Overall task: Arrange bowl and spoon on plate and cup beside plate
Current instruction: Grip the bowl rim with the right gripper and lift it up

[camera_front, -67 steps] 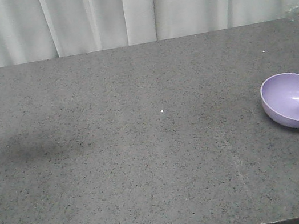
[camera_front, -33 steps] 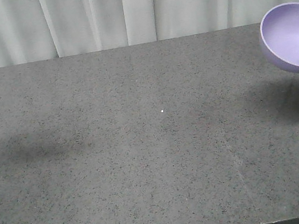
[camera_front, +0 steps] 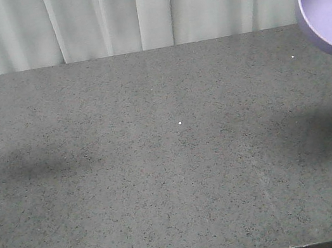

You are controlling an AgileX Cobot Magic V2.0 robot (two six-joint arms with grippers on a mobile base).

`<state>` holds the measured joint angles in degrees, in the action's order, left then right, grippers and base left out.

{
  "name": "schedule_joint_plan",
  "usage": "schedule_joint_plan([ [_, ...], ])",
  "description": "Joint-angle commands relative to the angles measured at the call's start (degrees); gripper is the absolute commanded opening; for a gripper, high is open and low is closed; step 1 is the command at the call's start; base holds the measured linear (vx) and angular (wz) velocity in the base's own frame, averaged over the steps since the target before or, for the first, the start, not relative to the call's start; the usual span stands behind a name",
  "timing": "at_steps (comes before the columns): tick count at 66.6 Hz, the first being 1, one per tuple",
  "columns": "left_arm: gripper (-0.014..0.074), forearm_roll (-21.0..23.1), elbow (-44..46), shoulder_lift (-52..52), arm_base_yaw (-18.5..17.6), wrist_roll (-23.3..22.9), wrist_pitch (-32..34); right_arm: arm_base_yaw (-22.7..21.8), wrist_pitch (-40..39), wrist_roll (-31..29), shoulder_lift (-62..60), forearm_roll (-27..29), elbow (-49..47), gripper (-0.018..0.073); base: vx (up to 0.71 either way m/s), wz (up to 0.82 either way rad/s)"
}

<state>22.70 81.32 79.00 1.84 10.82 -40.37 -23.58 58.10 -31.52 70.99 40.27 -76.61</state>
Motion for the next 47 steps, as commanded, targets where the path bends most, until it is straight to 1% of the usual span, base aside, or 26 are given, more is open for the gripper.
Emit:
schedule_joint_plan([
  [1,-0.0008,1.5,1.5,-1.6,0.0,0.0,3.4,-0.2,-1.8,-0.4,-2.3,2.8,-1.5,-0.0006,0.00,0.00],
  [47,-0.0008,1.5,1.5,-1.6,0.0,0.0,3.4,-0.2,-1.4,-0.4,-2.7,2.8,-1.5,-0.0006,0.00,0.00],
])
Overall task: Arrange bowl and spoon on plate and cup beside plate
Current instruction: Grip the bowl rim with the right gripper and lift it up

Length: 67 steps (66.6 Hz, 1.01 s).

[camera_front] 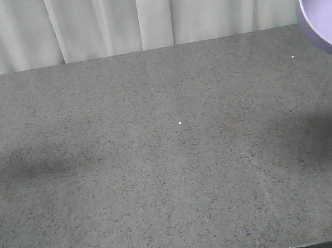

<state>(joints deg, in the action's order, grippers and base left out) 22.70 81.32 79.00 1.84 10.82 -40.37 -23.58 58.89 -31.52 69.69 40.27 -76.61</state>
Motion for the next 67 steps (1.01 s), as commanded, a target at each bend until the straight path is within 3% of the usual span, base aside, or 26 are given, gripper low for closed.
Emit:
schedule_joint_plan([
  [1,-0.0008,1.5,1.5,-1.6,0.0,0.0,3.4,-0.2,-2.2,-0.4,-1.5,2.8,-1.5,-0.0006,0.00,0.00],
  [67,-0.0008,1.5,1.5,-1.6,0.0,0.0,3.4,-0.2,-2.2,-0.4,-1.5,2.8,-1.5,-0.0006,-0.01,-0.03],
])
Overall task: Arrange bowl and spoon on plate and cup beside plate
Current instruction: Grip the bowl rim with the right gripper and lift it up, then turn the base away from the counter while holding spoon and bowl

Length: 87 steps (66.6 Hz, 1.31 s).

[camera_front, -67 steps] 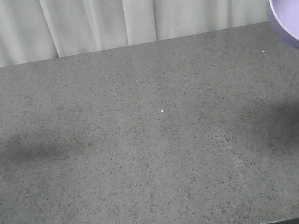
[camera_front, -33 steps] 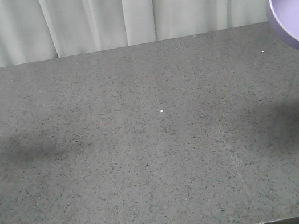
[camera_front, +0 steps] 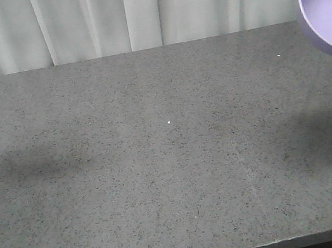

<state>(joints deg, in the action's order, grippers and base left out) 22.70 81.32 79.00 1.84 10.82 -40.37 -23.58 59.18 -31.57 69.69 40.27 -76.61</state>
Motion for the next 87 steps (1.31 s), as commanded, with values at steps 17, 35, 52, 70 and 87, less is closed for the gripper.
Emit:
schedule_joint_plan([
  [17,-0.0008,1.5,1.5,-1.6,0.0,0.0,3.4,-0.2,-2.5,-0.3,-1.5,2.8,-1.5,-0.0006,-0.02,-0.13],
  [35,-0.0007,1.5,1.5,-1.6,0.0,0.0,3.4,-0.2,-2.5,-0.3,-1.5,2.8,-1.5,-0.0006,-0.01,-0.22],
  [52,-0.0007,1.5,1.5,-1.6,0.0,0.0,3.4,-0.2,-2.5,-0.3,-1.5,2.8,-1.5,-0.0006,-0.02,-0.25],
  [70,-0.0007,1.5,1.5,-1.6,0.0,0.0,3.4,-0.2,-2.5,-0.3,-1.5,2.8,-1.5,-0.0006,-0.04,-0.27],
  [87,-0.0007,1.5,1.5,-1.6,0.0,0.0,3.4,-0.2,-2.5,-0.3,-1.5,2.8,-1.5,-0.0006,-0.05,-0.31],
])
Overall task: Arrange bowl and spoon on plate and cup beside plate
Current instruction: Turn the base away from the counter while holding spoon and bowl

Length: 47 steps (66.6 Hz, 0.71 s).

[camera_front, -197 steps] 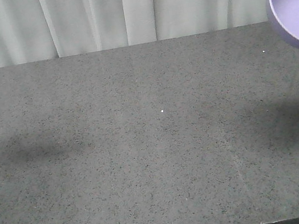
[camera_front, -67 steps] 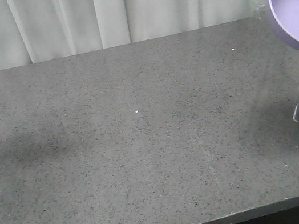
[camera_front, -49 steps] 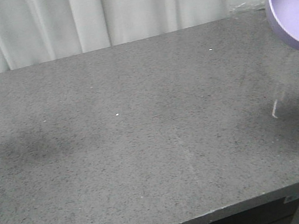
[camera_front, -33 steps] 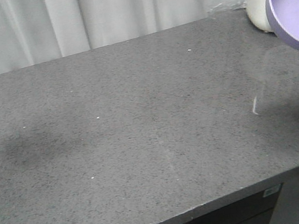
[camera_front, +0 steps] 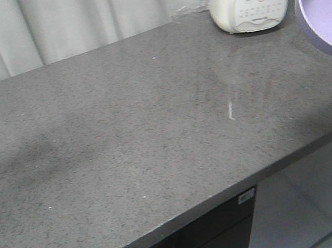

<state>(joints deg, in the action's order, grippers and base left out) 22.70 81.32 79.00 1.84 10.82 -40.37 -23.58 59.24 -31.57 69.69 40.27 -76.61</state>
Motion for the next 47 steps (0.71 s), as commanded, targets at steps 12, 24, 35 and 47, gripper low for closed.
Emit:
schedule_joint_plan([
  [12,-0.0007,1.5,1.5,-1.6,0.0,0.0,3.4,-0.2,-2.5,-0.3,-1.5,2.8,-1.5,-0.0006,-0.06,-0.29],
  [24,-0.0007,1.5,1.5,-1.6,0.0,0.0,3.4,-0.2,-2.5,-0.3,-1.5,2.8,-1.5,-0.0006,-0.06,-0.27],
  [35,-0.0007,1.5,1.5,-1.6,0.0,0.0,3.4,-0.2,-2.5,-0.3,-1.5,2.8,-1.5,-0.0006,-0.05,-0.26],
  [47,-0.0007,1.5,1.5,-1.6,0.0,0.0,3.4,-0.2,-2.5,-0.3,-1.5,2.8,-1.5,-0.0006,-0.05,-0.25],
])
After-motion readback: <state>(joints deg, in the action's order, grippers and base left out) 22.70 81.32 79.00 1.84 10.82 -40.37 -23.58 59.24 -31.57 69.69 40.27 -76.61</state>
